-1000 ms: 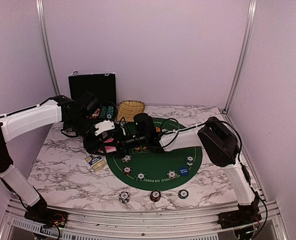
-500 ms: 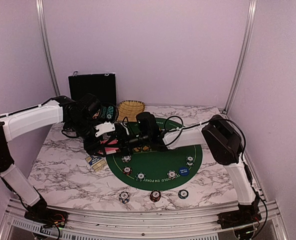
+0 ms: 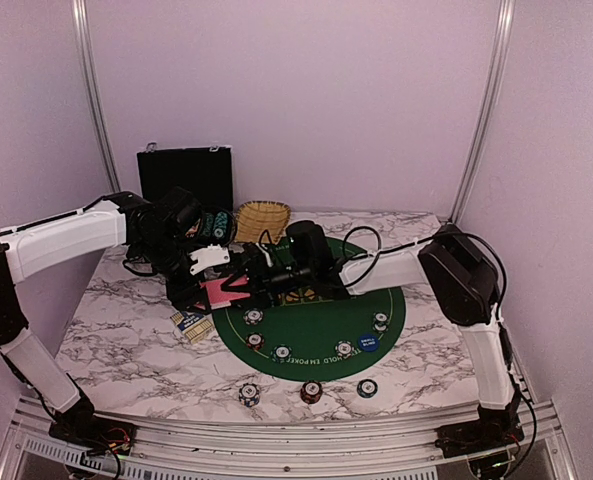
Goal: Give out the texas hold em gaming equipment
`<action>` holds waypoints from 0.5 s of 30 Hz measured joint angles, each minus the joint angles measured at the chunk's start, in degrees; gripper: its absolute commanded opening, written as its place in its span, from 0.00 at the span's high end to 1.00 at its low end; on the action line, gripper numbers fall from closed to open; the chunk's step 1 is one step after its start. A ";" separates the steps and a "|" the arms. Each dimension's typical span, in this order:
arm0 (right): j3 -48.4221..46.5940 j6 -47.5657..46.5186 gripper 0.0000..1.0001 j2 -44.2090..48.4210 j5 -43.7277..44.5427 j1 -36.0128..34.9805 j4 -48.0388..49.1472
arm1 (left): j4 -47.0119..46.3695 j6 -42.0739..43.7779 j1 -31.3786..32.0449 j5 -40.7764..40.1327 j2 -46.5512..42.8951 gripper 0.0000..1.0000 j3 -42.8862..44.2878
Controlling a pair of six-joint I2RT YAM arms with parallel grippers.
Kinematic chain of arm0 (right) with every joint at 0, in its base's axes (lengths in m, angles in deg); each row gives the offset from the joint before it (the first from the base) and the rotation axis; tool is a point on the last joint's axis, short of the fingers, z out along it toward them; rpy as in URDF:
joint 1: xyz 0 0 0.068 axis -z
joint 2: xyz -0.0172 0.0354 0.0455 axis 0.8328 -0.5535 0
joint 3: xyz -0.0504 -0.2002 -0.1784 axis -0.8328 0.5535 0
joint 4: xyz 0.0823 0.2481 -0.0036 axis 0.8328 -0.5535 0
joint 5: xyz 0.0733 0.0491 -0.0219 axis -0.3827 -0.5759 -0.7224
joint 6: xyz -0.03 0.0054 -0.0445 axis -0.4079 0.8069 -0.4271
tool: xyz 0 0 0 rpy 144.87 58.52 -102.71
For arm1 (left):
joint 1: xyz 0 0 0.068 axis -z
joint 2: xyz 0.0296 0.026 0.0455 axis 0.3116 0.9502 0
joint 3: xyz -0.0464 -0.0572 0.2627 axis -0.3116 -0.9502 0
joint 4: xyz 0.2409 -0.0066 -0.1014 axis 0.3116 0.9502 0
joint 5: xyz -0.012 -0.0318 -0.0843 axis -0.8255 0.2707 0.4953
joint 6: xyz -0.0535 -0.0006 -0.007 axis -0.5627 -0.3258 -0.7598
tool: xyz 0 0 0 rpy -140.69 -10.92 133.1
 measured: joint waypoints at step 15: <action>4.48 3.39 0.50 3.28 -0.55 0.59 4.28 | 0.00 0.00 0.00 -0.44 0.00 1.00 0.00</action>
